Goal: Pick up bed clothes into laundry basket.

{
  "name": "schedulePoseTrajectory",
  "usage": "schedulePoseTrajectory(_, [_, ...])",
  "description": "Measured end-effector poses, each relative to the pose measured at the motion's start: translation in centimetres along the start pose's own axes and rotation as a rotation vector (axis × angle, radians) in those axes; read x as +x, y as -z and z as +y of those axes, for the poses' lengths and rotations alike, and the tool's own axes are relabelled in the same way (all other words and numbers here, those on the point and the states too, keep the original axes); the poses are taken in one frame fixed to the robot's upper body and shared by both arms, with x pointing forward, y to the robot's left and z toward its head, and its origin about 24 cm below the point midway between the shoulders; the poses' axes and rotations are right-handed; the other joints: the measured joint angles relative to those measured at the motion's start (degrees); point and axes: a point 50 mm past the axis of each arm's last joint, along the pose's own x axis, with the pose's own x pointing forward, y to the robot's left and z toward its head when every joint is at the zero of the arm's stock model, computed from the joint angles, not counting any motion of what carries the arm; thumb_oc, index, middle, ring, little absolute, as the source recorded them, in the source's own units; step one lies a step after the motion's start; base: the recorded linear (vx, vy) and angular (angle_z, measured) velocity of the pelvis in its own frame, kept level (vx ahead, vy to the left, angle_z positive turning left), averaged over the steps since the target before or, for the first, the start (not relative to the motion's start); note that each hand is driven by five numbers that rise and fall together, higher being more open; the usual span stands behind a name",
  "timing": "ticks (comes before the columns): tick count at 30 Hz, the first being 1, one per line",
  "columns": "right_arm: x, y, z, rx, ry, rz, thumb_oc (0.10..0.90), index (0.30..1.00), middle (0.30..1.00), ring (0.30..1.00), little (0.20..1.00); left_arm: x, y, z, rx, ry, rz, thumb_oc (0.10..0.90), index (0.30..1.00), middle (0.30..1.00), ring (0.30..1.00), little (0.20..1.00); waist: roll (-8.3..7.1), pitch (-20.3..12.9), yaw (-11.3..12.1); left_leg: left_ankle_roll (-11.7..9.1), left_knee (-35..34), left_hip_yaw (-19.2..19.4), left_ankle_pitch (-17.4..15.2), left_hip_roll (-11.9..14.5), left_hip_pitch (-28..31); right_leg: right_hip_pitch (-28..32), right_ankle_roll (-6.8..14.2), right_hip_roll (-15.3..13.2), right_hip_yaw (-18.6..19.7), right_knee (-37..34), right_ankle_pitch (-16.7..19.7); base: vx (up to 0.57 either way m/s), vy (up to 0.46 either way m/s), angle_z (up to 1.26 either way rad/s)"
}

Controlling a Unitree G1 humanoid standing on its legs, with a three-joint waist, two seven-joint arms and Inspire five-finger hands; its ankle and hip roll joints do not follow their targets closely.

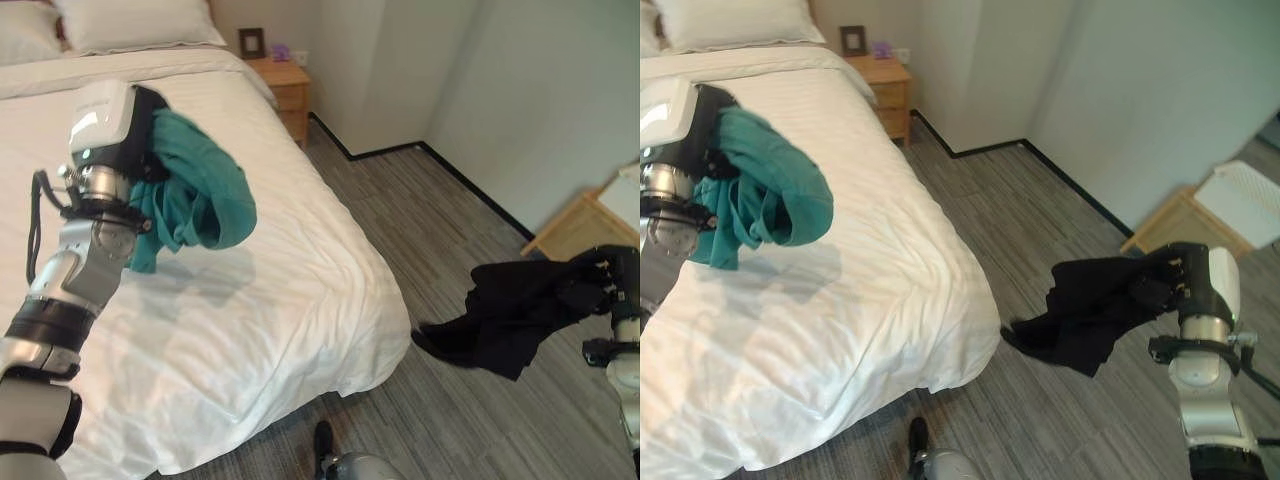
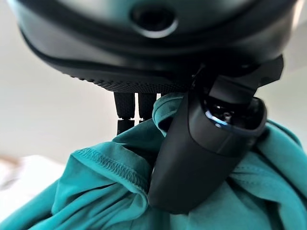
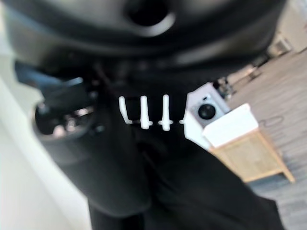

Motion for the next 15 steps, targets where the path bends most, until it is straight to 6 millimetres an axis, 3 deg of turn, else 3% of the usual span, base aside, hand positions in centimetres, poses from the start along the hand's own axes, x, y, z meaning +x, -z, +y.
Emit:
schedulePoseTrajectory(2, [1.5, -2.1, -1.7, -0.039, 0.030, -0.081, 0.400, 0.300, 0.300, 0.300, 0.300, 1.4, -1.6, 1.0, -0.029, -0.063, -0.039, 0.400, 0.300, 0.300, 0.300, 0.300, 1.87, -1.14, -0.41, -0.67, 1.63, 0.12, -1.07, 1.78, 0.05, 0.62, -0.84, 3.51, 4.31, -2.23, 0.80, 0.03, -0.299, -0.86])
schedulePoseTrajectory(3, [2.0, -2.8, -2.1, -0.027, 0.050, -0.103, 0.400, 0.300, 0.300, 0.300, 0.300, 2.1, -2.2, 1.8, -0.033, -0.096, -0.065, 0.400, 0.300, 0.300, 0.300, 0.300, 1.95, -1.19, -0.87, -1.71, 1.09, -0.79, -2.44, 2.05, -0.16, 1.21, -0.98, 4.67, 6.02, -3.58, 2.03, 0.05, -0.229, -0.89])
schedulePoseTrajectory(4, [2.4, -3.7, -2.6, -0.006, 0.075, -0.130, 0.400, 0.300, 0.300, 0.300, 0.300, 2.8, -3.1, 2.7, -0.046, -0.138, -0.098, 0.400, 0.300, 0.300, 0.300, 0.300, 1.66, -1.26, -1.76, -3.20, 0.83, -1.49, -3.91, 1.96, -0.70, 2.55, 0.39, 6.22, 8.61, -7.07, 3.45, 0.11, -0.313, -0.83])
schedulePoseTrajectory(5, [2.8, -4.5, -2.7, 0.010, 0.086, -0.155, 0.400, 0.300, 0.300, 0.300, 0.300, 3.1, -3.5, 3.1, -0.064, -0.161, -0.103, 0.400, 0.300, 0.300, 0.300, 0.300, 1.80, -1.33, -2.59, -3.44, 0.06, -1.78, -3.72, 2.25, -1.41, 3.18, 0.26, 6.65, 9.11, -8.51, 2.73, 0.11, -0.217, -0.87])
schedulePoseTrajectory(6, [3.0, -5.2, -2.6, 0.024, 0.093, -0.177, 0.400, 0.300, 0.300, 0.300, 0.300, 3.3, -3.6, 3.3, -0.085, -0.171, -0.106, 0.400, 0.300, 0.300, 0.300, 0.300, 2.18, -1.46, -3.06, -2.66, 0.31, -2.27, -1.34, 2.28, -1.78, 3.43, -0.32, 6.93, 8.11, -8.57, 0.34, 0.12, -0.188, -0.92])
schedulePoseTrajectory(7, [3.0, -5.8, -2.7, 0.032, 0.098, -0.201, 0.400, 0.300, 0.300, 0.300, 0.300, 3.5, -4.0, 3.4, -0.110, -0.182, -0.110, 0.400, 0.300, 0.300, 0.300, 0.300, 3.14, -1.51, -2.13, -1.32, 4.34, -4.10, 3.14, 4.57, -2.37, 2.19, -0.68, 7.03, 6.22, -4.91, -1.86, 0.20, -0.299, -1.32])
schedulePoseTrajectory(8, [2.9, -6.7, -2.7, 0.040, 0.094, -0.237, 0.400, 0.300, 0.300, 0.300, 0.300, 3.8, -4.3, 3.9, -0.129, -0.197, -0.118, 0.400, 0.300, 0.300, 0.300, 0.300, 2.60, -1.39, -1.77, -2.62, 9.76, -6.07, 0.31, 5.38, -2.15, 0.44, -4.39, 6.90, 7.68, 0.00, -1.87, 0.32, -0.318, -2.02])
schedulePoseTrajectory(9, [3.2, -8.2, -1.8, 0.042, 0.063, -0.290, 0.400, 0.300, 0.300, 0.300, 0.300, 3.6, -4.2, 3.8, -0.166, -0.212, -0.107, 0.400, 0.300, 0.300, 0.300, 0.300, 2.02, -1.35, -0.56, -1.02, 16.99, -16.99, -4.22, 4.88, -4.92, 1.53, -6.30, 9.06, 14.00, -0.45, 0.04, 0.36, -0.236, -2.53])
schedulePoseTrajectory(10, [3.6, -9.5, -1.3, 0.042, 0.045, -0.335, 0.400, 0.300, 0.300, 0.300, 0.300, 3.6, -4.0, 4.2, -0.167, -0.224, -0.114, 0.400, 0.300, 0.300, 0.300, 0.300, 1.21, -1.02, 0.17, -0.66, 13.53, -23.46, -6.11, 0.43, -6.51, 3.27, -0.63, 9.75, 20.02, -4.95, 1.57, 0.29, -0.041, -2.25])
schedulePoseTrajectory(11, [3.7, -10.1, -1.1, 0.031, 0.032, -0.352, 0.400, 0.300, 0.300, 0.300, 0.300, 3.6, -4.1, 4.0, -0.185, -0.224, -0.110, 0.420, 0.331, 0.331, 0.331, 0.331, 1.94, -0.71, -0.13, -0.56, 11.73, -26.29, -5.94, -0.38, -7.73, 4.47, 3.95, 8.44, 17.54, -6.91, -2.74, 0.26, -0.011, -2.34])
schedulePoseTrajectory(12, [4.3, -11.4, -1.2, -0.035, 0.007, -0.389, 0.400, 0.300, 0.300, 0.300, 0.300, 3.7, -4.6, 3.6, -0.223, -0.216, -0.110, 0.428, 0.342, 0.342, 0.342, 0.342, 2.09, -0.30, 0.53, 0.01, 7.46, -31.73, -5.68, -2.87, -7.76, 0.88, -1.06, 5.80, 17.53, 2.74, -7.42, 0.40, -0.035, -1.61])
schedulePoseTrajectory(13, [4.5, -12.5, -1.4, -0.074, -0.006, -0.430, 0.400, 0.300, 0.300, 0.300, 0.300, 3.7, -4.8, 3.6, -0.230, -0.222, -0.115, 0.428, 0.342, 0.342, 0.342, 0.342, 1.20, -0.32, 0.46, -0.71, 6.75, -32.96, -6.40, -3.65, -7.40, 1.26, -6.69, 5.80, 21.62, 3.00, -3.24, 0.30, -0.040, -1.67])
schedulePoseTrajectory(14, [4.5, -13.1, -1.8, -0.074, 0.004, -0.460, 0.400, 0.300, 0.300, 0.300, 0.300, 3.4, -5.1, 3.2, -0.257, -0.226, -0.122, 0.430, 0.345, 0.345, 0.345, 0.345, 2.23, -0.29, 0.39, -1.34, 6.19, -33.53, -6.30, -3.04, -8.49, 1.67, -4.44, 7.09, 22.73, 2.16, -3.33, 0.45, -0.065, -1.53])
schedulePoseTrajectory(15, [4.4, -13.8, -1.8, -0.013, 0.043, -0.476, 0.400, 0.300, 0.300, 0.300, 0.300, 3.0, -6.4, 3.0, -0.339, -0.232, -0.160, 0.422, 0.333, 0.333, 0.333, 0.333, 2.29, -0.30, 0.99, -1.40, 2.96, -35.13, -6.38, -4.27, -11.67, 4.01, -1.38, 7.90, 27.88, -2.89, -1.08, 0.21, -0.040, -1.56])
